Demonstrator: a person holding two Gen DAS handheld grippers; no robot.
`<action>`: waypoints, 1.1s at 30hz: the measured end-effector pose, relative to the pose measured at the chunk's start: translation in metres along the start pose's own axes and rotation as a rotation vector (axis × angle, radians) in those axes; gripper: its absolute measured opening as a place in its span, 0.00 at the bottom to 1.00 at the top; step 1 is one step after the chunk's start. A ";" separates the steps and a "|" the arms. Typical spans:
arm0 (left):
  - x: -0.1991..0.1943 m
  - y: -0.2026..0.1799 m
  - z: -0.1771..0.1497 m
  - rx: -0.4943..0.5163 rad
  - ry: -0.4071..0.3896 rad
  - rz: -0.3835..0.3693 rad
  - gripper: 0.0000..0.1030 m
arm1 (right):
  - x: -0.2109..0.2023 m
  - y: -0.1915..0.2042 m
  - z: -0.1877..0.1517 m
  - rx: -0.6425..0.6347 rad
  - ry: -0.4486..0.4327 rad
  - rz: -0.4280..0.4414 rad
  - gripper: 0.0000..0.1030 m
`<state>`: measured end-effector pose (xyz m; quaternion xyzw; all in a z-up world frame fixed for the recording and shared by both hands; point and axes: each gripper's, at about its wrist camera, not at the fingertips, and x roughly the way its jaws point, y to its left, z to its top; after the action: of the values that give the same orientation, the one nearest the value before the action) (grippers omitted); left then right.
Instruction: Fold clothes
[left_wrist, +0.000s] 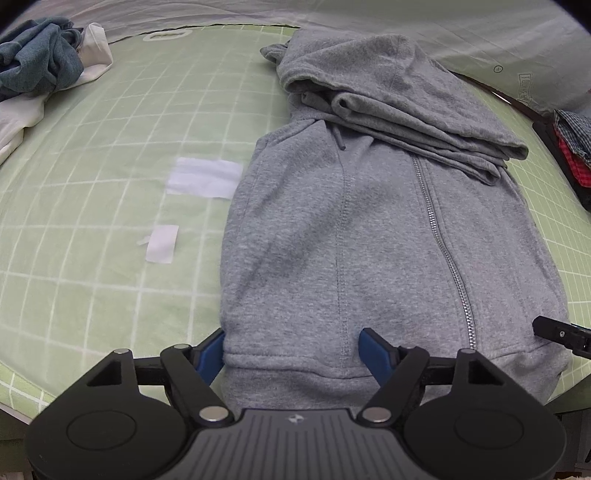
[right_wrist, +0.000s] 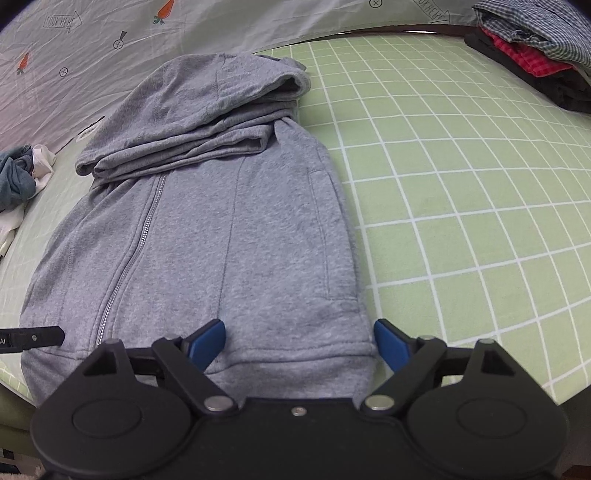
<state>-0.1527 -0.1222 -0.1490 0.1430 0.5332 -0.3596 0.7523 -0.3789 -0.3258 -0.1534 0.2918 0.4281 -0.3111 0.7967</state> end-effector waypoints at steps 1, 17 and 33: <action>0.000 0.000 0.000 -0.002 0.001 -0.025 0.56 | -0.001 0.001 0.000 -0.001 0.002 0.005 0.76; -0.051 -0.011 0.060 0.012 -0.154 -0.231 0.24 | -0.042 0.009 0.066 0.013 -0.177 0.201 0.22; -0.047 0.008 0.198 -0.199 -0.306 -0.372 0.24 | -0.022 0.006 0.197 0.089 -0.347 0.239 0.22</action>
<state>-0.0165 -0.2166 -0.0300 -0.0884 0.4631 -0.4550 0.7555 -0.2854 -0.4604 -0.0416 0.3173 0.2325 -0.2784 0.8762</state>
